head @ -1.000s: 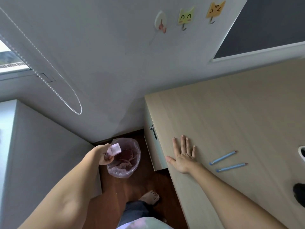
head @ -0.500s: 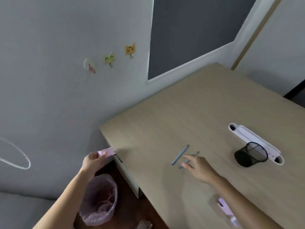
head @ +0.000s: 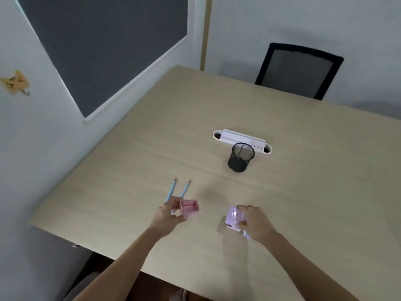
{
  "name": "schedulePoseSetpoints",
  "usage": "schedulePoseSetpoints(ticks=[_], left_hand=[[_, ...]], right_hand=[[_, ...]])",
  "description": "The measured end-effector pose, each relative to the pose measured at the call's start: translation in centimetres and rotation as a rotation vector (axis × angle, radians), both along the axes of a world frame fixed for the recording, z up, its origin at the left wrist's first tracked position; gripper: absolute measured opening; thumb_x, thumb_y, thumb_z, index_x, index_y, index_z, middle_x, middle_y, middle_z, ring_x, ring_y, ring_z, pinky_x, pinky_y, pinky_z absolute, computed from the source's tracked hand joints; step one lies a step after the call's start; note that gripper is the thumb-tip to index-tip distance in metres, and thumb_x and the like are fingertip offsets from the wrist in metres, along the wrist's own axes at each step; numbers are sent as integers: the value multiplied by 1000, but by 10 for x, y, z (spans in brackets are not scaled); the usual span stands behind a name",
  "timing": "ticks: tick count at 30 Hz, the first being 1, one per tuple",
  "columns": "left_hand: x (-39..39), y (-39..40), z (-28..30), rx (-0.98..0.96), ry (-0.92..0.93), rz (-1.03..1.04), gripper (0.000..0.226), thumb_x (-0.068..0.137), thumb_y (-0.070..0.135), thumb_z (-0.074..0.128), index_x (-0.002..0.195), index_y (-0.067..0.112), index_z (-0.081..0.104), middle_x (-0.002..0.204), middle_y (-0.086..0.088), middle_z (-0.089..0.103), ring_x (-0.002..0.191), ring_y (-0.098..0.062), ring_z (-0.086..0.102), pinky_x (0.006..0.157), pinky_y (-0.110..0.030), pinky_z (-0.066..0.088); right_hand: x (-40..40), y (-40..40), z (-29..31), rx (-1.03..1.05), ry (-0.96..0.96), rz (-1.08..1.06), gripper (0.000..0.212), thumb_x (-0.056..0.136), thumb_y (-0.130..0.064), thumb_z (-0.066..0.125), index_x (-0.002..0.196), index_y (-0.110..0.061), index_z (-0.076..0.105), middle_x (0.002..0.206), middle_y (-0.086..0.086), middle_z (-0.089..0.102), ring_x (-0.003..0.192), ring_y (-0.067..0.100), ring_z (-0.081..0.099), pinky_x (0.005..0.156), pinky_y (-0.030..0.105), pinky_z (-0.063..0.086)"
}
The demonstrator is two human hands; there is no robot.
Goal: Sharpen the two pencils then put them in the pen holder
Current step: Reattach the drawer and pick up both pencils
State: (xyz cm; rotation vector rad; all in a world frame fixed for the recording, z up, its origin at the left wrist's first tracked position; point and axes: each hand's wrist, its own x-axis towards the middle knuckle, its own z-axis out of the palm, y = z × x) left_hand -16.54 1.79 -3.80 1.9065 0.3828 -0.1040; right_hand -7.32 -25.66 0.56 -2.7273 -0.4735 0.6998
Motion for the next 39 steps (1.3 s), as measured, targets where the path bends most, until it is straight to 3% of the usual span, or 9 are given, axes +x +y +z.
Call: schedulePoseSetpoints(ticks=[4, 8, 10, 13, 16, 21, 28, 35, 39], left_hand=[[23, -42, -14, 82, 42, -219, 47, 68, 9, 78, 109, 16, 56, 100, 1, 66, 92, -9, 60, 65, -1, 40], [38, -69, -24, 85, 56, -286, 50, 67, -2, 75, 112, 8, 55, 94, 1, 64, 75, 16, 58, 61, 2, 39], [42, -75, -27, 85, 54, -255, 51, 65, -8, 74, 110, 7, 55, 86, 5, 63, 70, 18, 57, 62, 1, 41], [48, -73, -32, 91, 43, -257, 53, 62, -12, 74, 108, 7, 56, 83, 7, 63, 67, 9, 59, 64, -3, 44], [56, -69, -31, 162, 28, -360, 54, 59, -4, 77, 107, 11, 58, 90, 3, 66, 77, -4, 60, 72, -11, 46], [58, -80, -35, 125, 8, -369, 49, 59, 2, 79, 103, 16, 61, 89, 1, 69, 72, 11, 58, 66, -1, 42], [61, -76, -41, 27, 1, -311, 56, 56, -3, 83, 106, 12, 63, 91, 6, 56, 77, 10, 59, 69, -6, 48], [53, -79, -50, 43, -41, -265, 57, 55, -6, 81, 106, 12, 63, 93, -5, 65, 74, 0, 63, 70, -10, 51], [49, -87, -49, 21, -39, -264, 56, 57, -7, 79, 107, 11, 63, 88, -5, 68, 73, -5, 65, 71, -13, 53]], right_hand=[[3, 0, 2, 40, 26, -21, 27, 64, -14, 60, 90, -13, 63, 78, 9, 63, 73, 31, 59, 60, 28, 43], [7, 3, 4, -18, 46, -7, 32, 71, -12, 67, 102, -11, 61, 83, 8, 58, 81, 31, 57, 66, 24, 35], [8, 3, 3, -20, 45, 7, 32, 71, -15, 69, 102, -11, 61, 86, 10, 60, 86, 32, 58, 67, 24, 34], [8, 2, 2, -3, 17, 43, 21, 70, -16, 70, 87, -14, 58, 78, 3, 51, 72, 27, 46, 58, 29, 31], [10, 1, 0, -19, 2, 64, 20, 69, -16, 70, 84, -17, 56, 76, 3, 50, 71, 26, 42, 59, 28, 31], [11, 0, -3, 2, 0, 72, 31, 69, -14, 70, 76, -22, 41, 62, -3, 43, 68, 26, 40, 49, 18, 25], [13, -1, -8, -7, -14, 89, 24, 71, -18, 73, 89, -18, 56, 78, 2, 50, 72, 25, 41, 51, 17, 26], [13, -1, -12, -29, -31, 103, 31, 72, -19, 71, 100, -14, 58, 79, -1, 49, 74, 24, 40, 53, 24, 28], [13, -1, -11, -18, -33, 110, 31, 72, -16, 70, 101, -13, 59, 79, 1, 51, 73, 24, 41, 53, 18, 26]])
